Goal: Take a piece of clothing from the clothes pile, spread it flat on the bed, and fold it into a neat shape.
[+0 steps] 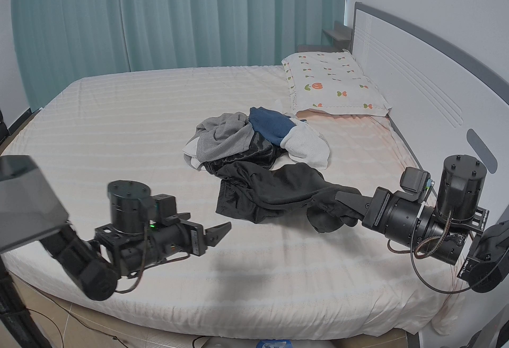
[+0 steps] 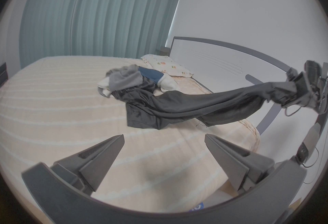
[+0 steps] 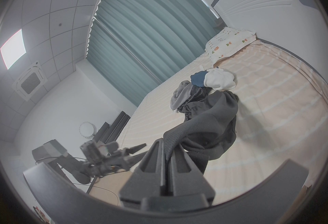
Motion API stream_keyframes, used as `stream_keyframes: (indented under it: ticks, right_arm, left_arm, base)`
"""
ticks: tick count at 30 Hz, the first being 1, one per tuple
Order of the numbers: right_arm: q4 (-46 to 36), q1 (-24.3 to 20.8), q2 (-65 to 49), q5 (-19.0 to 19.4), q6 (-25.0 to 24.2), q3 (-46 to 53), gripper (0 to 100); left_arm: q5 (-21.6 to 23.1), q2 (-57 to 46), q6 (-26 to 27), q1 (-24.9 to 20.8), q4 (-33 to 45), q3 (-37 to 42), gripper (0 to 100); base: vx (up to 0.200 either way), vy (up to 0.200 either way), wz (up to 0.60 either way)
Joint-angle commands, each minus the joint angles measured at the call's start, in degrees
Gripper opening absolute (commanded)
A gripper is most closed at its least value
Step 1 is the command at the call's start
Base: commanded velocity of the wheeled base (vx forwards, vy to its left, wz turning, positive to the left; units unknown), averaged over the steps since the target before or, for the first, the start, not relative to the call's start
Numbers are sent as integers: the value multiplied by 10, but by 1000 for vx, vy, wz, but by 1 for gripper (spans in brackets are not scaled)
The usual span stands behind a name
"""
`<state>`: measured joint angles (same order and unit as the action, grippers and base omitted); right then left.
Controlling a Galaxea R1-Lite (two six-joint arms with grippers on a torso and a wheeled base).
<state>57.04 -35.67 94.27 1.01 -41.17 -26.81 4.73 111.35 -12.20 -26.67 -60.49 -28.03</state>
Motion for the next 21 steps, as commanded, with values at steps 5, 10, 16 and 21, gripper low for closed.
stream_keyframes:
  ticks: [5,10,16,21]
  right_arm:
    - [11,-46,-22,-50,-23,11,0]
    - [14,-66,-16,-51,-30,5,0]
    - [52,-67,-15,-53,-23,11,0]
    - [61,-61,-15,-53,-21,11,0]
  left_arm:
    - [-77,314,-92,-102,-96,-178,100]
    - [-84,320,-126,-108,-109,-186,100]
    - [-100,342,-126,-107,-171,-214,100]
    - [-150,349,-130,-98,-181,-244,100]
  base:
    - [0,0,0]
    - [0,0,0]
    - [0,0,0]
    - [0,0,0]
